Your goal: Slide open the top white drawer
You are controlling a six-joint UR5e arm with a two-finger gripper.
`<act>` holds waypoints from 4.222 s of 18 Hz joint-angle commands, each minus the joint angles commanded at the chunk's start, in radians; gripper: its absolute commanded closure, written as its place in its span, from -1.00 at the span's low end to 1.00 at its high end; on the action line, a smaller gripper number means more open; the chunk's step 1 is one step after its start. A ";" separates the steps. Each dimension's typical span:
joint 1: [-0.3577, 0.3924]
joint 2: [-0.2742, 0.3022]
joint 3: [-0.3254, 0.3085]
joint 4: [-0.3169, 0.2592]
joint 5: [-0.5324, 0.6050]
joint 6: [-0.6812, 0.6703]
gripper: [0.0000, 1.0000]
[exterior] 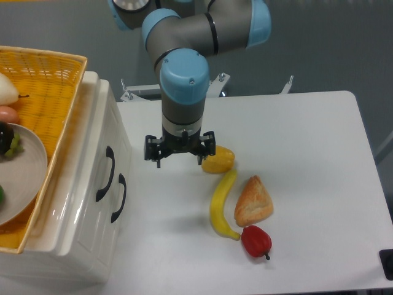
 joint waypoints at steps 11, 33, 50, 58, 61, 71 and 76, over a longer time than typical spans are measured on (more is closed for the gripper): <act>-0.051 -0.029 0.014 0.005 -0.100 -0.074 -1.00; -0.057 -0.035 0.026 0.011 -0.193 -0.045 -1.00; -0.060 -0.041 0.026 0.032 -0.173 0.076 -1.00; -0.067 -0.051 0.025 0.034 -0.153 0.078 -1.00; -0.069 -0.052 0.025 0.032 -0.153 0.078 -1.00; -0.083 -0.058 0.023 0.044 -0.153 0.076 -1.00; -0.083 -0.058 0.020 0.044 -0.153 0.076 -1.00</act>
